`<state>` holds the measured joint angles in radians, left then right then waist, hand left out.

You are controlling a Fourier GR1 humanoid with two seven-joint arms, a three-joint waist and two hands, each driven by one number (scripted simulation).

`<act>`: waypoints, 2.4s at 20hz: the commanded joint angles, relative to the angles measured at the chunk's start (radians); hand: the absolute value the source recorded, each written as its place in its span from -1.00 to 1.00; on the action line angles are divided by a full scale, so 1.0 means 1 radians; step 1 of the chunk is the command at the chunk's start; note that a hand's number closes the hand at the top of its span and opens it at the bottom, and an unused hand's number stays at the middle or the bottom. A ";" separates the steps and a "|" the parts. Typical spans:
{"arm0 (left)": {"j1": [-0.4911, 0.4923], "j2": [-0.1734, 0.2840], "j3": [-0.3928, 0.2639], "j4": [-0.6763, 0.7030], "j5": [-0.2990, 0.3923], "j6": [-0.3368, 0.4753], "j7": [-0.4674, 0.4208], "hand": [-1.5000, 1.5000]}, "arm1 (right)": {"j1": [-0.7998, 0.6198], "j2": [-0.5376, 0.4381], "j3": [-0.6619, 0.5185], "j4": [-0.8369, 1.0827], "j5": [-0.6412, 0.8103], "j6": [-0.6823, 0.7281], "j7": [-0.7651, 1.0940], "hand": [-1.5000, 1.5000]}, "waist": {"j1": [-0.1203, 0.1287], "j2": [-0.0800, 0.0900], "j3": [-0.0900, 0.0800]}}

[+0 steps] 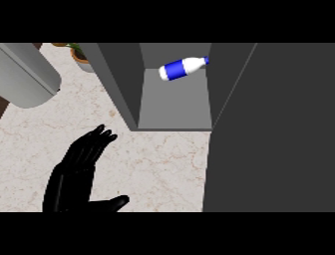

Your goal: Pick up the bottled water, place it into the cabinet and close the cabinet

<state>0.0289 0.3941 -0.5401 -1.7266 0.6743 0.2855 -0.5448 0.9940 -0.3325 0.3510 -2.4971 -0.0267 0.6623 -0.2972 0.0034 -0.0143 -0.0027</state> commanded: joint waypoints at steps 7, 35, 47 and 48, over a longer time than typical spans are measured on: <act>0.196 0.114 0.116 -0.106 0.120 -0.104 -0.025 -1.00 | -0.061 -0.064 0.271 -0.192 0.225 0.042 0.144 1.00 | 0.007 -0.011 -0.007; 0.331 0.341 0.304 -0.197 0.270 -0.406 -0.014 -1.00 | -0.365 -0.021 0.436 -0.014 0.040 -0.140 0.342 1.00 | 0.207 0.043 -0.017; 0.314 0.384 0.329 -0.185 0.290 -0.450 0.014 -1.00 | -0.591 -0.091 0.351 -0.005 0.052 -0.100 0.391 1.00 | 0.263 0.046 -0.026; 0.318 0.384 0.326 -0.188 0.293 -0.454 0.016 -1.00 | -0.606 -0.079 0.356 0.005 0.044 -0.107 0.394 1.00 | 0.264 0.044 -0.025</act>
<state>0.3474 0.7693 -0.2181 -1.9145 0.9608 -0.1591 -0.5369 0.4733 -0.4150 0.5685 -2.4804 -0.0181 0.5071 0.0092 0.2610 0.0281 -0.0266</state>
